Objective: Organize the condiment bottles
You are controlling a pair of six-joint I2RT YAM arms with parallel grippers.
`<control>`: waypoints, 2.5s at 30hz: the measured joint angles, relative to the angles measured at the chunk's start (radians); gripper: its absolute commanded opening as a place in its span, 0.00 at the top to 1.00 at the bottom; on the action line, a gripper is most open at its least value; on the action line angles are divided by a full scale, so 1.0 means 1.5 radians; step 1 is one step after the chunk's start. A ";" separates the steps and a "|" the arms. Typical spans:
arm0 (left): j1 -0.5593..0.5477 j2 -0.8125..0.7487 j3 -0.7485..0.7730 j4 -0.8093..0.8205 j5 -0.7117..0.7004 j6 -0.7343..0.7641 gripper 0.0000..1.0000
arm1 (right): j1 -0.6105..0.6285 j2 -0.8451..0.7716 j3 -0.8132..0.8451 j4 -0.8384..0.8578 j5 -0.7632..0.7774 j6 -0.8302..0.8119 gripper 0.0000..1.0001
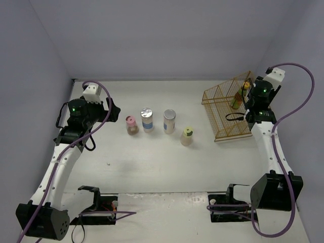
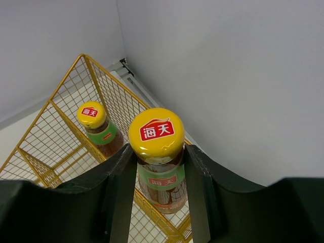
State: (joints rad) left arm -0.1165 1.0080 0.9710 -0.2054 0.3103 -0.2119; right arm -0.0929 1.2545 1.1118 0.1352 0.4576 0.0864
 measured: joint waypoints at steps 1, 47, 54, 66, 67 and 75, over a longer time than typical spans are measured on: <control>0.000 0.000 0.000 0.000 0.000 0.000 0.20 | 0.000 0.000 -0.004 0.003 0.000 0.004 1.00; 0.000 0.000 0.000 -0.005 0.005 0.000 0.20 | -0.031 0.050 -0.135 0.165 -0.067 0.084 0.36; 0.000 0.000 0.000 -0.005 0.005 0.000 0.20 | -0.030 0.027 -0.125 0.146 -0.104 0.087 0.33; 0.000 0.000 0.000 -0.008 0.005 -0.001 0.20 | 0.081 -0.080 -0.046 0.066 -0.239 0.077 0.19; 0.001 0.000 0.000 -0.008 0.005 -0.001 0.20 | 0.105 -0.082 -0.047 0.057 -0.247 0.074 0.18; 0.002 0.000 0.000 -0.014 -0.003 -0.006 0.20 | 0.263 -0.072 -0.096 0.000 -0.309 0.061 0.03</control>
State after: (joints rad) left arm -0.1135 1.0080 0.9710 -0.2268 0.3061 -0.2211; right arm 0.3012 1.1461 0.9680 0.1352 -0.0063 0.1780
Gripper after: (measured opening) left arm 0.800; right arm 0.958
